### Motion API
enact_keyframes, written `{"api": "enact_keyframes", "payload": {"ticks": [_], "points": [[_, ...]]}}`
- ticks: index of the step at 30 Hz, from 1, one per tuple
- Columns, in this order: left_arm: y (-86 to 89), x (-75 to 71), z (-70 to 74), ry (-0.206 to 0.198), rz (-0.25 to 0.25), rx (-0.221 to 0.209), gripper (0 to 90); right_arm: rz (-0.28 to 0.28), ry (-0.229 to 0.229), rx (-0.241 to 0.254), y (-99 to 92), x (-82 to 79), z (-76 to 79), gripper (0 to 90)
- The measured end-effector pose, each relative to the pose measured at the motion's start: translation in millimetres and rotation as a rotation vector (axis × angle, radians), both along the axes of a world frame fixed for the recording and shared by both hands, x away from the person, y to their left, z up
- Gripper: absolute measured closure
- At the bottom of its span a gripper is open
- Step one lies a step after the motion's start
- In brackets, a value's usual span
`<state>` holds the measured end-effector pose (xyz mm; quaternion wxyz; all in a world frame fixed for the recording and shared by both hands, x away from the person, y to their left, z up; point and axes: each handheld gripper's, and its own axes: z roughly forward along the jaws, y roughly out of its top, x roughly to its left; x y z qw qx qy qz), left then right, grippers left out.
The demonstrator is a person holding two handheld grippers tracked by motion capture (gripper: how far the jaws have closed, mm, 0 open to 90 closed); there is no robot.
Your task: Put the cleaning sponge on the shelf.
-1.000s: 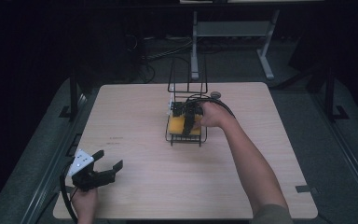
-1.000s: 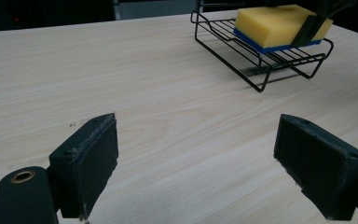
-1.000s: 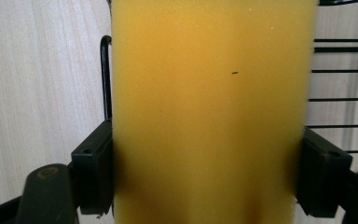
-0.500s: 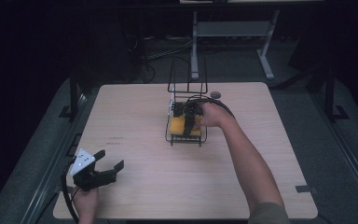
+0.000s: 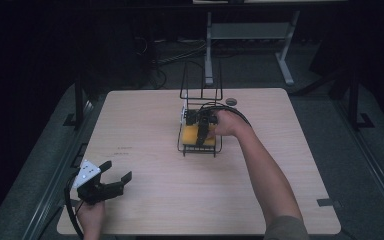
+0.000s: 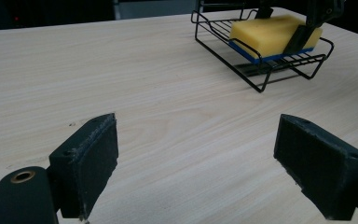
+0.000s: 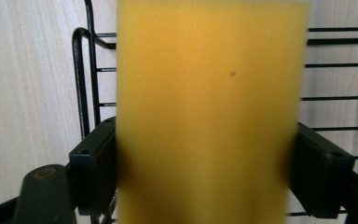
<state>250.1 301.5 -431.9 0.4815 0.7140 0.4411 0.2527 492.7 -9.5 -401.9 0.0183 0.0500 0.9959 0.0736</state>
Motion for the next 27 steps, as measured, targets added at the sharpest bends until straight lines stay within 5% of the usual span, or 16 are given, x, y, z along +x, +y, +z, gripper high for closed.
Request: {"api": "enact_keyframes", "payload": {"ticks": [27], "points": [[-1.4, 0.0, 0.0, 0.001, -0.004, 0.001, 12.9, 0.018, -0.031, -0.003, -2.0, -6.1, 11.2, 17.3]]}}
